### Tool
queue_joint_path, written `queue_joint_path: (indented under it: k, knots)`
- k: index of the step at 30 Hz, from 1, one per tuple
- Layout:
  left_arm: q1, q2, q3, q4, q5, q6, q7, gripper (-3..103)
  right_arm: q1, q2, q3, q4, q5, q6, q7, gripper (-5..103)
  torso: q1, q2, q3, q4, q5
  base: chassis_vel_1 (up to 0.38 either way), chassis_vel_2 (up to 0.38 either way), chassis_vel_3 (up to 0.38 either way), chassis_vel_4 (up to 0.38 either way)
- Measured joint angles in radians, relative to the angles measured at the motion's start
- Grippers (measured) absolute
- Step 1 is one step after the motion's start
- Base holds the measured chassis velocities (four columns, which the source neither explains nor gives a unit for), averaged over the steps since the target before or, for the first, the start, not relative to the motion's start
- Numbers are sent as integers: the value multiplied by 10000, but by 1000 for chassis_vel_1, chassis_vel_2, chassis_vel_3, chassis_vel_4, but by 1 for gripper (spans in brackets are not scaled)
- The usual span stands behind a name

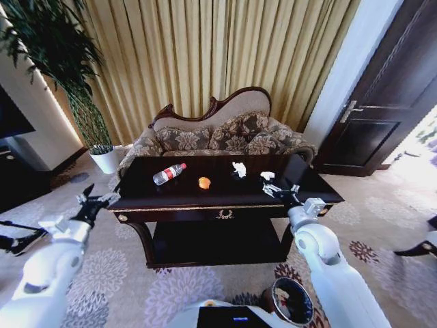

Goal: Move to the front of the table and place the trash on the table into the trash bin.

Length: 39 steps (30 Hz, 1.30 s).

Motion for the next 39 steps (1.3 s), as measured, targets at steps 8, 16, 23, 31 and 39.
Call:
queue_joint_path:
  k: [8, 16, 23, 31, 39]
  knots:
    - [5, -241, 294, -13, 163, -235, 6, 100, 665, -56, -882, -563, 418, 0, -30, 100, 1, 0, 0, 5, -6, 0, 0, 0, 0]
    - [395, -733, 212, -525, 298, -375, -23, 100, 2545, -58, -2232, -2220, 440, 16, -31, 100, 1, 0, 1, 5, -3, 0, 0, 0, 0]
    - [438, -1036, 306, -411, 436, -747, -45, 100, 3817, 316, -2823, -3458, 319, 88, -165, 100, 1, 0, 1, 3, -4, 0, 0, 0, 0]
    - [662, -1504, 456, -343, 786, -1037, 61, 100, 4516, 384, -2893, -4876, 15, 490, -558, 100, 1, 0, 0, 3, -3, 0, 0, 0, 0]
    - [685, -1535, 468, -149, 888, -1175, 182, 100, 4549, 212, -2573, -5241, -59, 634, -708, 100, 1, 0, 0, 2, -3, 0, 0, 0, 0]
